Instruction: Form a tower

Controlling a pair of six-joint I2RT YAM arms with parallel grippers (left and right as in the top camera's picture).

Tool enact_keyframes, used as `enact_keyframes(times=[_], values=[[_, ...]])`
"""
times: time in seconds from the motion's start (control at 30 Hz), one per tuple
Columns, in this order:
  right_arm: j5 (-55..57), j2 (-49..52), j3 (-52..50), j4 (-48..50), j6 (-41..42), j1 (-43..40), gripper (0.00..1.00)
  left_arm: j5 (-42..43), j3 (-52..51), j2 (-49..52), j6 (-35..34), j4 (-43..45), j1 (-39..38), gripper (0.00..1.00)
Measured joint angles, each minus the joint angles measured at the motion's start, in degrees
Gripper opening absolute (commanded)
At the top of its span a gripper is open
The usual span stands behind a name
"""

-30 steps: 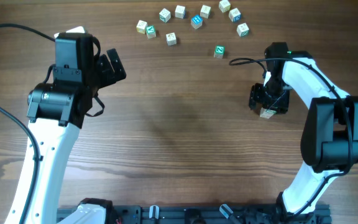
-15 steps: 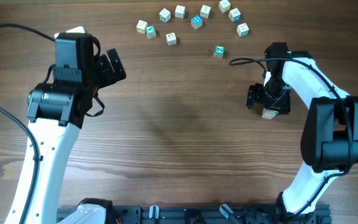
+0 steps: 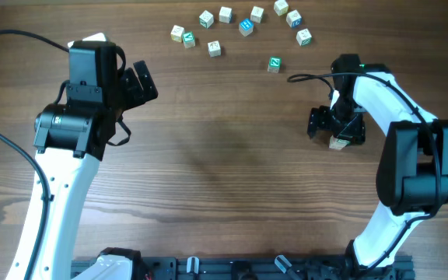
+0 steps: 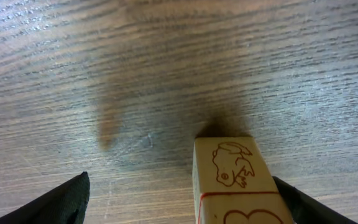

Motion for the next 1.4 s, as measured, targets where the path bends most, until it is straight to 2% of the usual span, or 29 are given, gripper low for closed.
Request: enact_keyframes(times=[0.17, 0.3, 0.53, 0.77, 1.1, 1.4], values=[[0.0, 0.3, 0.8, -1.2, 0.0, 0.0, 0.92, 0.0, 0.0, 0.0, 0.0, 0.0, 0.0, 1.00], [0.0, 0.3, 0.9, -1.3, 0.0, 0.0, 0.99, 0.0, 0.0, 0.0, 0.0, 0.0, 0.0, 1.00], [0.9, -0.2, 1.1, -2.8, 0.0, 0.0, 1.00, 0.0, 0.0, 0.0, 0.0, 0.0, 0.0, 1.00], [2.1, -9.5, 1.2, -5.4, 0.0, 0.0, 1.00, 0.0, 0.0, 0.0, 0.0, 0.0, 0.0, 1.00], [2.6, -41.9, 1.5, -12.5, 0.7, 0.0, 1.00, 0.0, 0.0, 0.0, 0.0, 0.0, 0.0, 1.00], [2.8, -84.3, 2.8, -14.6, 0.9, 0.0, 1.00, 0.0, 0.0, 0.0, 0.0, 0.0, 0.0, 1.00]])
